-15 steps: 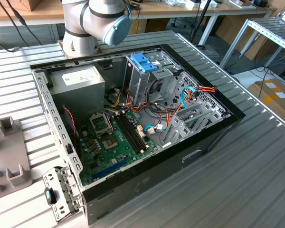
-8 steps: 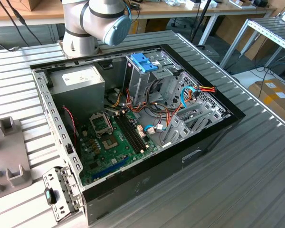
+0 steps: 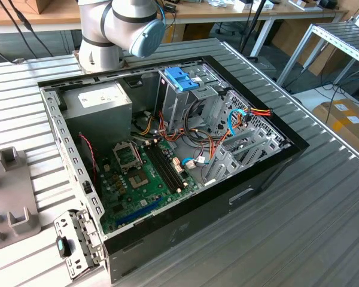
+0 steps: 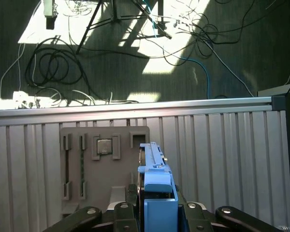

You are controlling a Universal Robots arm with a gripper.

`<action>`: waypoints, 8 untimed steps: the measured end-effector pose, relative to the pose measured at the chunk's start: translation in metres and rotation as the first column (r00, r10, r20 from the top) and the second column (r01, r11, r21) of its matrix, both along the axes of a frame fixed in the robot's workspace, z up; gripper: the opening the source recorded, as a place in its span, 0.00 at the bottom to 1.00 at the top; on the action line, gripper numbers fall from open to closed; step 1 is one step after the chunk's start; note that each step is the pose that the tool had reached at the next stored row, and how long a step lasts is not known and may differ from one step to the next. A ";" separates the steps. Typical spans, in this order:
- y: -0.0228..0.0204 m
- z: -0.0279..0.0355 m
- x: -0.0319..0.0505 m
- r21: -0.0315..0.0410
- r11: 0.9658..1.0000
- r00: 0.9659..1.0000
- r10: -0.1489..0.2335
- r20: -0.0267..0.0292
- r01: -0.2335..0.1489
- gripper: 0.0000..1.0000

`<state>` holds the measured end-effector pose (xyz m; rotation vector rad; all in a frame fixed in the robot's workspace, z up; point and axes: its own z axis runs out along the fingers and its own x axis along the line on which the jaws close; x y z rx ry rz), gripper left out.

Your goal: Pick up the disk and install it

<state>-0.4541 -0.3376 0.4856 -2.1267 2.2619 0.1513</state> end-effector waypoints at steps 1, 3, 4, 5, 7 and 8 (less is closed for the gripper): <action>0.0000 0.0008 0.0000 0.000 1.000 1.000 0.000 0.000 0.000 0.37; 0.0000 0.0018 0.0000 0.000 1.000 1.000 0.000 0.000 0.000 0.37; 0.0000 0.0023 0.0000 0.000 1.000 1.000 0.000 0.000 0.000 0.37; 0.0000 0.0028 0.0000 0.000 1.000 1.000 0.000 0.000 0.000 0.37; 0.0000 0.0041 0.0000 0.000 1.000 1.000 0.000 0.000 0.000 0.37; 0.0000 0.0048 0.0000 0.000 1.000 1.000 0.000 0.000 0.000 0.37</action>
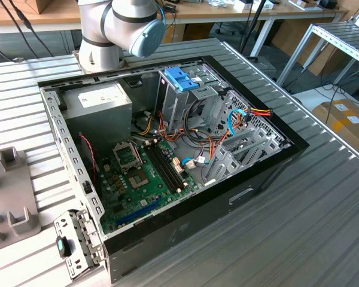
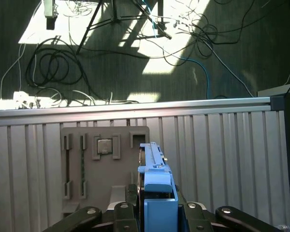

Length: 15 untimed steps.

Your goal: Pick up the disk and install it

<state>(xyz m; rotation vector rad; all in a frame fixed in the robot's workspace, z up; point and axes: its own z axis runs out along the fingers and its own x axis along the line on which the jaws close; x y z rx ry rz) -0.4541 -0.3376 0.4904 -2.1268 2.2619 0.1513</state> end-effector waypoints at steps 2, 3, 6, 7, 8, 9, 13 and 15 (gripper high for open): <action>0.0000 0.0010 0.0000 0.000 1.000 1.000 0.000 0.000 0.000 0.37; 0.0000 0.0014 0.0000 0.000 1.000 1.000 0.000 0.000 0.000 0.37; 0.0000 0.0028 0.0000 0.000 1.000 1.000 0.000 0.000 0.000 0.37; 0.0000 0.0036 0.0000 0.000 1.000 1.000 0.000 0.000 0.000 0.37; 0.0000 0.0045 0.0000 0.000 1.000 1.000 0.000 0.000 0.000 0.37; 0.0000 0.0054 0.0000 0.000 1.000 1.000 0.000 0.000 0.000 0.37; 0.0000 0.0075 0.0000 0.000 1.000 1.000 0.000 0.000 0.000 0.37; 0.0000 0.0087 0.0000 0.000 1.000 1.000 0.000 0.000 0.000 0.37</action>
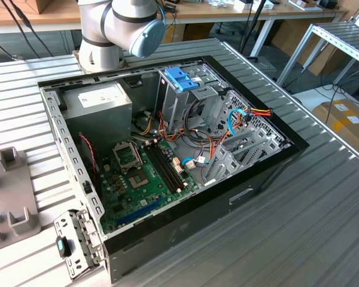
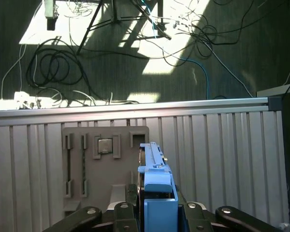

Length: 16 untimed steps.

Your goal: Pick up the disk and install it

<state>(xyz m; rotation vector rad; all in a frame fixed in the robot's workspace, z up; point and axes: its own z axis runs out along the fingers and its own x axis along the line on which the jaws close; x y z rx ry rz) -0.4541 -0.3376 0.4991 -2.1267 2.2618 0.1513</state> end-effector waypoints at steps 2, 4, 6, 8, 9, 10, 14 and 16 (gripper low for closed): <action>0.0000 0.0013 0.0000 0.000 1.000 1.000 0.000 0.000 0.000 0.37; 0.0000 0.0024 0.0000 0.000 1.000 1.000 0.000 0.000 0.000 0.37; 0.0000 0.0043 0.0000 0.000 1.000 1.000 0.000 0.000 0.000 0.37; 0.0000 0.0059 0.0000 0.000 1.000 1.000 0.000 0.000 0.000 0.37; 0.0000 0.0063 0.0000 0.000 1.000 1.000 0.000 0.000 0.000 0.37; 0.0000 0.0068 0.0000 0.000 1.000 1.000 0.000 0.000 0.000 0.37; 0.0000 0.0090 0.0000 0.000 1.000 1.000 0.000 0.000 0.000 0.37; 0.0000 0.0103 0.0000 0.000 1.000 1.000 0.000 0.000 0.000 0.37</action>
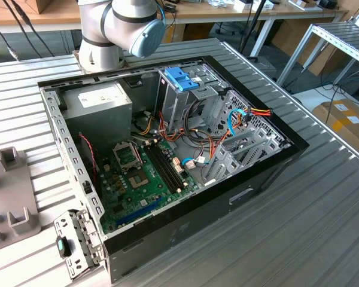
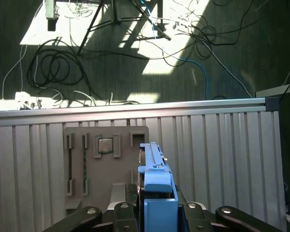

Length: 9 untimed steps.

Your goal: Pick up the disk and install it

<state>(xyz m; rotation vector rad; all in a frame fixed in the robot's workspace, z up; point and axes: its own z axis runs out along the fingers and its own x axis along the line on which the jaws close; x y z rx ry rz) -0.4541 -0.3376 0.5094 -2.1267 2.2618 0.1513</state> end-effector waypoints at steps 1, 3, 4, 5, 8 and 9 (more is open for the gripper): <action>0.0000 0.0005 0.0000 0.000 1.000 1.000 0.000 0.000 0.000 0.37; 0.0000 0.0015 0.0000 0.000 1.000 1.000 0.000 0.000 0.000 0.37; 0.0000 0.0024 0.0000 0.000 1.000 1.000 0.000 0.000 0.000 0.37; 0.0000 0.0029 0.0000 0.000 1.000 1.000 0.000 0.000 0.000 0.37; 0.0000 0.0167 0.0000 0.000 1.000 1.000 0.000 0.000 0.000 0.37; 0.0000 0.0191 0.0000 0.000 1.000 1.000 0.000 0.000 0.000 0.37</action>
